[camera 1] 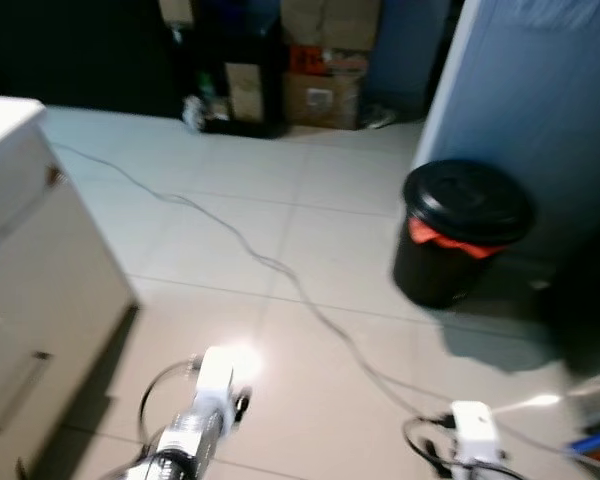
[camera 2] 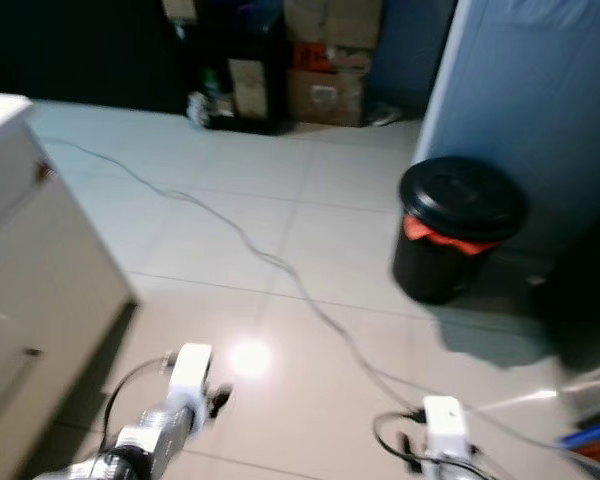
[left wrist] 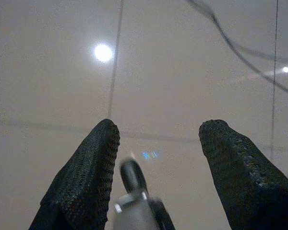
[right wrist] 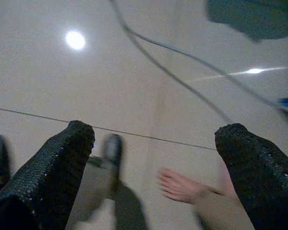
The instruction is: Kitchen organization
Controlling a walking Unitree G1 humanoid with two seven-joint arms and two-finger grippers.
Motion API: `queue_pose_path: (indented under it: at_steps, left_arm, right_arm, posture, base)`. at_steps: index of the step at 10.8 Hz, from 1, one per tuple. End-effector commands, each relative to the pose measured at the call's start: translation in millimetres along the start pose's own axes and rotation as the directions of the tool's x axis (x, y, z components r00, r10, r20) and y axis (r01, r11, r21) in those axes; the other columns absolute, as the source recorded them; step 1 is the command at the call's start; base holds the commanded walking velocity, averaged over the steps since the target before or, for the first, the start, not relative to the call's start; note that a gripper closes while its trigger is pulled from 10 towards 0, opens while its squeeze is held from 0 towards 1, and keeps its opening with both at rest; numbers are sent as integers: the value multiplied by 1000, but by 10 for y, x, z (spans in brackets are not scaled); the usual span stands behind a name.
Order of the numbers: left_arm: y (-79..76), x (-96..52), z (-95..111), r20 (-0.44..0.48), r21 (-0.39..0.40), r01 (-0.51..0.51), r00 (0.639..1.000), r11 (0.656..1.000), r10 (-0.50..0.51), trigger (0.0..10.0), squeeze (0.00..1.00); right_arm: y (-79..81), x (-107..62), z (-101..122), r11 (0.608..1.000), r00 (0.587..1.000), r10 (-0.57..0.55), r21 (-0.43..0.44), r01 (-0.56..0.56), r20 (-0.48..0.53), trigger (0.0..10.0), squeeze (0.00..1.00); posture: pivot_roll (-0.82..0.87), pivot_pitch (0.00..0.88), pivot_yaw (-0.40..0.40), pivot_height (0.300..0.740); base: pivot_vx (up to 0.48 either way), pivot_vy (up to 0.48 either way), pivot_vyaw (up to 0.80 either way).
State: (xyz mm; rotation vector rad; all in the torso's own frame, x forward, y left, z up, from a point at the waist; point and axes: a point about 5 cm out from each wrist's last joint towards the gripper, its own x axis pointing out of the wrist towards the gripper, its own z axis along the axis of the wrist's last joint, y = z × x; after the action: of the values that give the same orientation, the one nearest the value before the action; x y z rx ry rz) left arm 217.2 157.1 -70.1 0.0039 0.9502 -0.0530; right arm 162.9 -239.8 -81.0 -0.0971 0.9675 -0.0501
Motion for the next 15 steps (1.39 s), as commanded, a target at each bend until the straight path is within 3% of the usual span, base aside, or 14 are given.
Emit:
queue_pose_path:
  at_steps: [1, 3, 5, 6, 8, 11, 15]
  left_arm:
    - [10, -8, -76, -15, -18, -20, 1000, 1000, 19, 10000, 0]
    - [-38, -15, -152, -26, -11, 1, 1000, 1000, -2, 10000, 0]
    - [-51, -4, -64, -12, 50, 32, 999, 998, -32, 10000, 0]
    - [3, 4, 70, 11, 97, 33, 999, 995, -34, 10000, 0]
    - [76, 2, 136, 21, 116, 17, 1000, 993, -20, 10000, 0]
    - [163, -13, 45, -1, 152, -17, 1000, 988, 17, 10000, 0]
    - [291, -40, -57, -29, 194, -53, 998, 979, 60, 10000, 0]
  right_arm:
    - [-81, 2, 62, 999, 1000, -7, -43, 7, -1, 10000, 0]
    - [-104, 26, 217, 998, 1000, 2, -64, -1, 24, 10000, 0]
    - [47, 62, 342, 995, 997, 42, -94, -35, 71, 10000, 0]
    - [162, 77, 332, 996, 996, 49, -80, -44, 71, 10000, 0]
    - [234, 79, 287, 993, 996, 67, -99, -62, 55, 10000, 0]
    - [293, 74, 225, 979, 994, 109, -177, -103, 27, 10000, 0]
    - [324, 78, 232, 969, 992, 125, -216, -118, 17, 10000, 0]
  posture:
    - [-139, 0, -56, 740]
    - [-131, 0, -47, 740]
    - [-124, 0, -13, 740]
    - [-121, 0, 19, 740]
    - [-128, 0, 30, 740]
    - [-131, 0, 31, 740]
    - [-122, 0, 38, 740]
  base:
    - [0, 0, 0]
    - [0, 0, 0]
    - [0, 0, 400]
    - [0, 0, 800]
    - [0, 0, 800]
    - [0, 0, 800]
    - [0, 0, 800]
